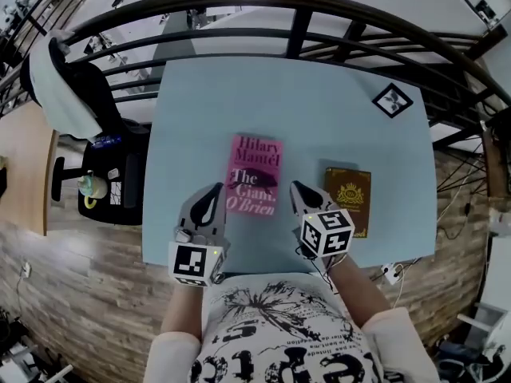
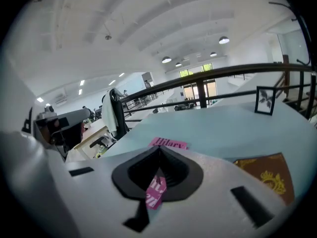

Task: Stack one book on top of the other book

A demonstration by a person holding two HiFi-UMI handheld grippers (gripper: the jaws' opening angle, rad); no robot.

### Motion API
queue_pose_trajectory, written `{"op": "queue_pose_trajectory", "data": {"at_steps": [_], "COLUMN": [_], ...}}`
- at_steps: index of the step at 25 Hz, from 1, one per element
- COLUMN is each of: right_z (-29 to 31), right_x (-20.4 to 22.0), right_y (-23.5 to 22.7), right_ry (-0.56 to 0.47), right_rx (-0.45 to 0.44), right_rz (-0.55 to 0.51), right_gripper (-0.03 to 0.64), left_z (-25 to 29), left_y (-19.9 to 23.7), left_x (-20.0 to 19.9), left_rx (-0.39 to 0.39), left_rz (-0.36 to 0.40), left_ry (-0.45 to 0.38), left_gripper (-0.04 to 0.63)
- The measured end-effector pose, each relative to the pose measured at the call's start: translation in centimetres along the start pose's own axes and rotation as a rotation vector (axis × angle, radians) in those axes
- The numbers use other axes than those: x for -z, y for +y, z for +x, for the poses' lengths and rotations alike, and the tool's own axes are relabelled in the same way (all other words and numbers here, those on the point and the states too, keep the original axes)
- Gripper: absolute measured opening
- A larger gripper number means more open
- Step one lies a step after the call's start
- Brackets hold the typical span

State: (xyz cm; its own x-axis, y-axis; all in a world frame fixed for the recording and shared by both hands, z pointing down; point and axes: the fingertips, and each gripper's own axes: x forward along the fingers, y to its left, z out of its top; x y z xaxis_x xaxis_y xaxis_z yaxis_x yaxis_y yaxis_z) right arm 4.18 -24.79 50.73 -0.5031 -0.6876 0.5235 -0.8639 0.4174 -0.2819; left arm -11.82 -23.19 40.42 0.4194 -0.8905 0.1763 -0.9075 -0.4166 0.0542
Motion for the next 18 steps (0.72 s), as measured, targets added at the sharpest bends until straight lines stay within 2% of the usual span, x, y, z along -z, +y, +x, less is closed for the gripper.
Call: {"op": "queue_pose_trajectory", "data": {"at_steps": [1, 2, 3, 4, 11, 14, 18], "right_z": [0.8, 1.7, 2.7, 3.7, 8.8, 10.4, 11.7], "right_x": [0.7, 1.5, 2.2, 2.9, 8.0, 9.6, 10.8], "right_y": [0.3, 0.6, 0.8, 0.8, -0.6, -0.8, -1.3], "right_ry": [0.028, 0.055, 0.082, 0.108, 0.223, 0.271, 0.312], "right_rx": [-0.019, -0.04, -0.057, -0.063, 0.042, 0.047, 0.067], "right_rz": [0.035, 0.068, 0.096, 0.119, 0.198, 0.217, 0.183], "right_gripper": [-0.006, 0.048, 0.155, 0.19, 0.302, 0.31, 0.31], "left_z": [0.0, 0.0, 0.0, 0.0, -0.1, 0.3, 0.6], "left_y": [0.4, 0.8, 1.2, 1.6, 2.4, 3.0, 3.1], "left_x": [0.8, 1.5, 2.1, 2.7, 6.4, 7.2, 7.9], "left_rx": [0.002, 0.002, 0.001, -0.002, 0.027, 0.028, 0.031], "left_rz": [-0.001, -0.004, -0.005, -0.003, -0.044, -0.053, -0.057], "left_ry": [0.016, 0.03, 0.04, 0.047, 0.161, 0.167, 0.174], "left_gripper": [0.008, 0.008, 0.008, 0.008, 0.008, 0.008, 0.008]}}
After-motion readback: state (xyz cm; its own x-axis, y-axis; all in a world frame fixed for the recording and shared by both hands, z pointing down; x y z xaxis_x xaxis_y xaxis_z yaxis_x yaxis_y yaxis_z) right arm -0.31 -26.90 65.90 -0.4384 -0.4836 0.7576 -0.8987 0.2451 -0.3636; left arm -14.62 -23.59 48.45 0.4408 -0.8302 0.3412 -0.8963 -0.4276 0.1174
